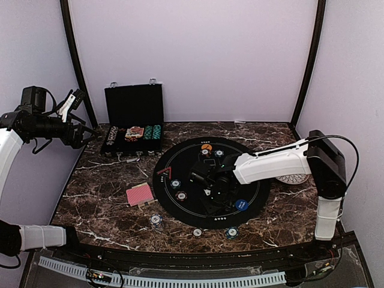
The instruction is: Distribute texas hold em gaming equipment
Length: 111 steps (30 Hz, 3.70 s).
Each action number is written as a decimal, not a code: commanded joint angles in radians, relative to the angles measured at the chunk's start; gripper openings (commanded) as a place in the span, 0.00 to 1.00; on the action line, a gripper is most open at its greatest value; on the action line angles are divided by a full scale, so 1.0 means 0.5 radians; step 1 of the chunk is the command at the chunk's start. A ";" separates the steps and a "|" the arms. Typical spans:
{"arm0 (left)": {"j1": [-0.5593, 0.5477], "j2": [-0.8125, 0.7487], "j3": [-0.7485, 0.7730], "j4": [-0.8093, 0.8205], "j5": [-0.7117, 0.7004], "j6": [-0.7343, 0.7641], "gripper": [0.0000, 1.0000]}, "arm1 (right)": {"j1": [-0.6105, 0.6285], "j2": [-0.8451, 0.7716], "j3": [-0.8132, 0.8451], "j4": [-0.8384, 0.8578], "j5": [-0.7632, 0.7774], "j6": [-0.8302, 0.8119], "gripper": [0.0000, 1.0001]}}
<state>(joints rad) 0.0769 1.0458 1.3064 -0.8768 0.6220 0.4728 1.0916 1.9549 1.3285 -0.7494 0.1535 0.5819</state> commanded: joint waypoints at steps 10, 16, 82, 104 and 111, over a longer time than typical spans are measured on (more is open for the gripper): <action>0.012 0.000 0.037 -0.032 0.035 0.018 0.99 | 0.139 -0.092 0.454 -0.189 0.075 0.059 0.61; 0.011 0.001 0.031 -0.027 0.038 0.009 0.99 | 0.328 0.093 0.913 -0.295 0.054 0.027 0.70; 0.010 -0.064 0.006 -0.018 0.034 0.013 0.99 | 0.486 0.888 1.641 -0.379 -0.209 -0.227 0.57; 0.010 -0.073 -0.014 -0.020 0.029 0.021 0.99 | 0.483 0.843 1.656 -0.399 -0.195 -0.221 0.48; 0.012 -0.070 -0.011 -0.019 0.026 0.021 0.99 | 0.483 0.834 1.663 -0.403 -0.197 -0.222 0.52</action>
<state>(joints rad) 0.0769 1.0317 1.3064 -0.8768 0.6308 0.4725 1.3346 2.3863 2.1300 -0.9443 0.0486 0.4713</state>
